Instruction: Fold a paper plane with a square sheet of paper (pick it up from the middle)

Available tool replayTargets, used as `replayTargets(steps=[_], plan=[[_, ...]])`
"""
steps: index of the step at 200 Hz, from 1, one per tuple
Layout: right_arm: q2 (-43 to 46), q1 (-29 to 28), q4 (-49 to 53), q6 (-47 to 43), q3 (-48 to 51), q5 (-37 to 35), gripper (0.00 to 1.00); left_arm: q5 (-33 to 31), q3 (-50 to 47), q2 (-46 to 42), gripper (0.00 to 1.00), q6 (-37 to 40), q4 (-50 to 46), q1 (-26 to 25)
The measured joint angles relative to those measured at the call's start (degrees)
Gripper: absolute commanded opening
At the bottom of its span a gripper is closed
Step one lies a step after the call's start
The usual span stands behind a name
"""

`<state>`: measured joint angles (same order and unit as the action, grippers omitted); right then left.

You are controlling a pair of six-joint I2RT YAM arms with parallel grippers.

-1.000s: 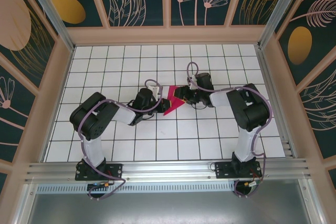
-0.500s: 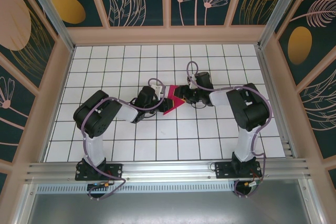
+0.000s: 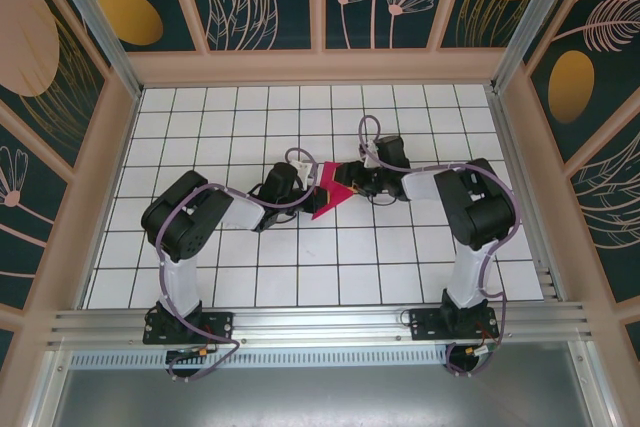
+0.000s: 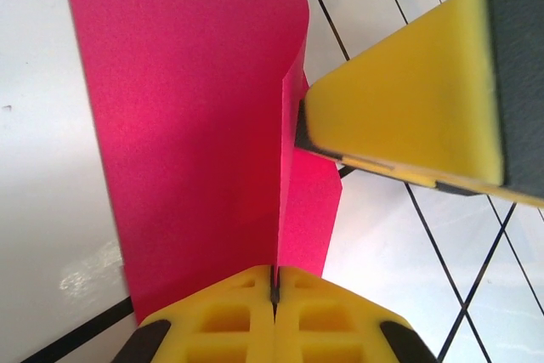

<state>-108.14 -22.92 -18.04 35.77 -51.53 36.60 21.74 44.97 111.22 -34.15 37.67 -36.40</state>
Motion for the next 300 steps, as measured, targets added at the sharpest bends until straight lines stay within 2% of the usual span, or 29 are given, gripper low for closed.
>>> replayTargets(steps=[75, 168, 189, 225, 238, 277, 300], plan=[[0.90, 0.26, 2.16, -1.38, 0.00, 1.03, 0.51, 2.47, -2.78, 0.00, 0.01, -8.17, 6.27, 1.27], [-1.68, -0.85, 5.03, -1.42, -3.06, 1.18, 0.51, 3.39, -3.08, 0.02, 0.03, -11.37, 8.13, 1.29], [-2.19, -0.92, 6.36, -1.40, -4.13, 0.70, 0.51, 3.41, -3.10, 0.04, 0.08, -11.43, 8.39, 1.46], [-2.67, -1.46, 9.97, -1.38, -6.29, -1.64, 0.51, 3.50, -3.78, -0.46, 0.30, -11.50, 7.89, 1.86], [-2.67, -1.84, 11.26, -1.36, -6.91, -2.78, 0.51, 3.61, -4.46, -1.62, 0.35, -11.26, 6.88, 2.12], [-2.69, -2.64, 13.92, -1.38, -8.09, -6.03, 0.49, 2.78, -6.86, -8.04, 0.38, -11.08, 4.20, 3.06], [-2.84, -2.93, 15.21, -1.36, -8.76, -7.54, 0.48, 1.14, -7.87, -10.38, 0.35, -11.19, 4.00, 3.30]])
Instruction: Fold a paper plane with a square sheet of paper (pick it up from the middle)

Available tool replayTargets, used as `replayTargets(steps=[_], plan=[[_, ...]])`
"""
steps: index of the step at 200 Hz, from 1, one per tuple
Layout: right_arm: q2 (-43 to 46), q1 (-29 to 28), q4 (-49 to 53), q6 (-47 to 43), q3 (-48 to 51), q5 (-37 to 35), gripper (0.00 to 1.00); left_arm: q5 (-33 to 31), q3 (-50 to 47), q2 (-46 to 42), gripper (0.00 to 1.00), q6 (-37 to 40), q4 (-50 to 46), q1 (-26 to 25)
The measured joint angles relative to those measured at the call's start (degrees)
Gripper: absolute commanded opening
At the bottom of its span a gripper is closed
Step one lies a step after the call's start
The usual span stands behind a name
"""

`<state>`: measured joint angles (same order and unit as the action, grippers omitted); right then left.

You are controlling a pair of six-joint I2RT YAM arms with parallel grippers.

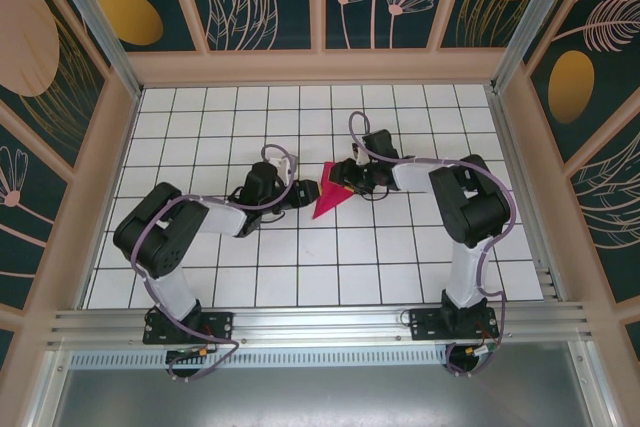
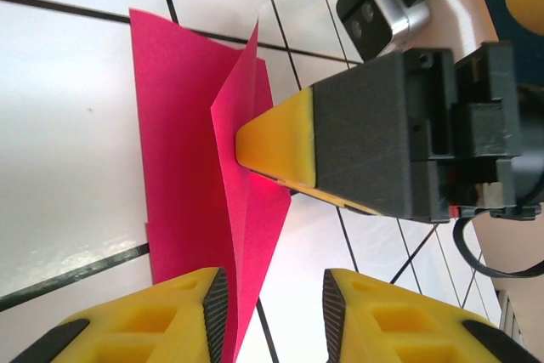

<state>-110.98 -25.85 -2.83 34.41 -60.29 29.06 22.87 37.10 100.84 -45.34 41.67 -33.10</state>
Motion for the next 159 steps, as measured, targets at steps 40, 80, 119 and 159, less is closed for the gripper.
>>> replayTargets(steps=[40, 80, 119, 159], plan=[[-1.01, -0.79, 4.57, 0.02, -2.71, -3.06, 0.39, -0.83, -1.11, -0.63, 0.28, -1.92, 1.57, 0.00], [-2.40, -1.18, 9.05, 0.00, -5.73, -4.46, 0.41, -0.55, 0.37, -0.61, 0.24, -1.99, -0.20, -0.07], [-3.74, -2.08, 12.96, 0.57, -8.87, -6.45, 0.50, 0.98, 3.85, 1.25, 0.17, -1.40, -1.77, -0.98], [-4.31, -2.45, 13.84, 1.77, -9.81, -6.97, 0.54, 2.45, 4.98, 4.13, 0.08, -1.22, -3.26, -1.90]])
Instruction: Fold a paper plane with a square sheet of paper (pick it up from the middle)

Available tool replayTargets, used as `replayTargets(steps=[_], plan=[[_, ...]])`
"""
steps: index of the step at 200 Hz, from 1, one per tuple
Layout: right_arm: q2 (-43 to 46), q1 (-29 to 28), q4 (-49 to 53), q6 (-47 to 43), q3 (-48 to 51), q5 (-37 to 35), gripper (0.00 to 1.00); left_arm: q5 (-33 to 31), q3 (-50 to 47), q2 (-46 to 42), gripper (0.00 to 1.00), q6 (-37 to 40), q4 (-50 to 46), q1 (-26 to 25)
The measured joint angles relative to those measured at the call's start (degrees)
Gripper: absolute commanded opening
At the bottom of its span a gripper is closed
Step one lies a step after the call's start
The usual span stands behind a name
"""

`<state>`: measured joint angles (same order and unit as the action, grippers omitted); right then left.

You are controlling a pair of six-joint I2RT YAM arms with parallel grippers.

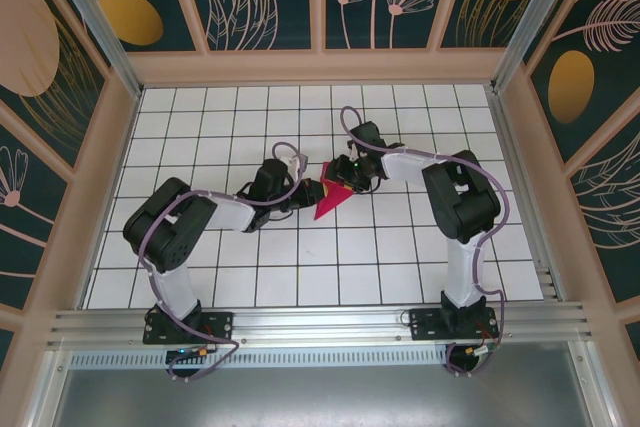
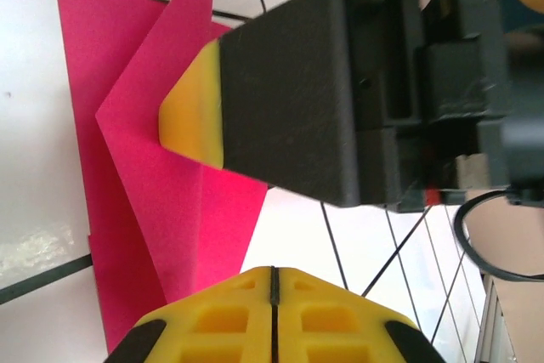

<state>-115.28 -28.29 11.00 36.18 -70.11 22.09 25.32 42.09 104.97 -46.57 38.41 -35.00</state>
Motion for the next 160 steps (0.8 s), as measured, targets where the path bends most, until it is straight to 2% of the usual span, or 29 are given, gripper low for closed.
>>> replayTargets(steps=[160], plan=[[0.81, 0.55, -3.30, 0.39, 2.16, 2.08, 0.56, -2.10, 3.06, 4.11, 0.04, 1.09, -5.68, 0.00]])
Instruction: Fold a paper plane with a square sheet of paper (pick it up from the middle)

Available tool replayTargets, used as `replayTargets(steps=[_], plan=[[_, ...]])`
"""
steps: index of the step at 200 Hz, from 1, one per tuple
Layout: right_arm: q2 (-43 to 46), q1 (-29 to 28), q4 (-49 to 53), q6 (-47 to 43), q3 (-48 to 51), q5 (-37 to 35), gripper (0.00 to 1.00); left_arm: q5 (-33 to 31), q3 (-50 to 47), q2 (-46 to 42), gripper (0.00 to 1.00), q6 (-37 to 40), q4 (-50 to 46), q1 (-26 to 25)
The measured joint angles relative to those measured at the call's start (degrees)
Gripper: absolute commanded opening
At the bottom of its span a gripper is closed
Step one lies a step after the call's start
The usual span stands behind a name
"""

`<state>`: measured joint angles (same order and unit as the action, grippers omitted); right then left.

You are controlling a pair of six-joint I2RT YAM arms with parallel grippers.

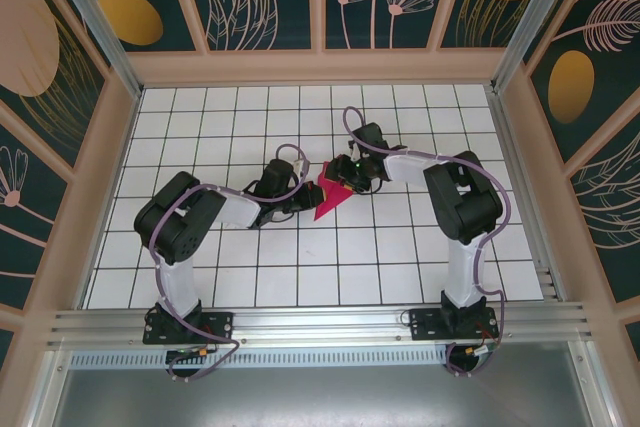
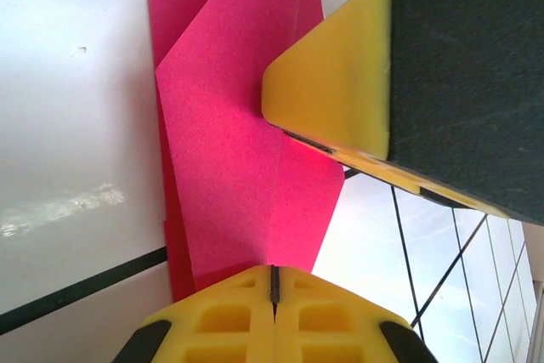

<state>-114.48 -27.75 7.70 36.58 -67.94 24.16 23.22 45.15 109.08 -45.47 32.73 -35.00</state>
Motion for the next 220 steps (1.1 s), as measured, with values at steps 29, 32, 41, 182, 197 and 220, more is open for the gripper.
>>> replayTargets(steps=[29, 32, 41, 182, 197, 220], plan=[[0.04, 0.09, -0.20, -0.20, 0.22, 0.09, 0.51, -0.20, 0.20, 0.31, 0.05, 0.15, -0.24, 0.00], [0.04, 0.11, -0.20, -0.24, 0.24, 0.11, 0.51, -0.24, 0.26, 0.33, 0.05, 0.20, -0.26, 0.00], [-0.04, 0.17, -0.13, -0.24, 0.24, 0.07, 0.51, -0.35, 0.39, 0.33, 0.05, 0.24, -0.46, 0.00], [-1.33, 0.22, 3.67, -0.22, -2.16, -0.57, 0.47, -1.16, 1.38, 1.27, 0.05, 0.42, -1.51, 0.00], [-1.36, 0.22, 3.72, -0.22, -2.21, -0.55, 0.47, -1.16, 1.40, 1.42, 0.06, 0.42, -1.53, 0.00], [-1.38, 0.22, 3.74, -0.22, -2.21, -0.55, 0.47, -1.16, 1.42, 1.46, 0.06, 0.39, -1.55, 0.00]])
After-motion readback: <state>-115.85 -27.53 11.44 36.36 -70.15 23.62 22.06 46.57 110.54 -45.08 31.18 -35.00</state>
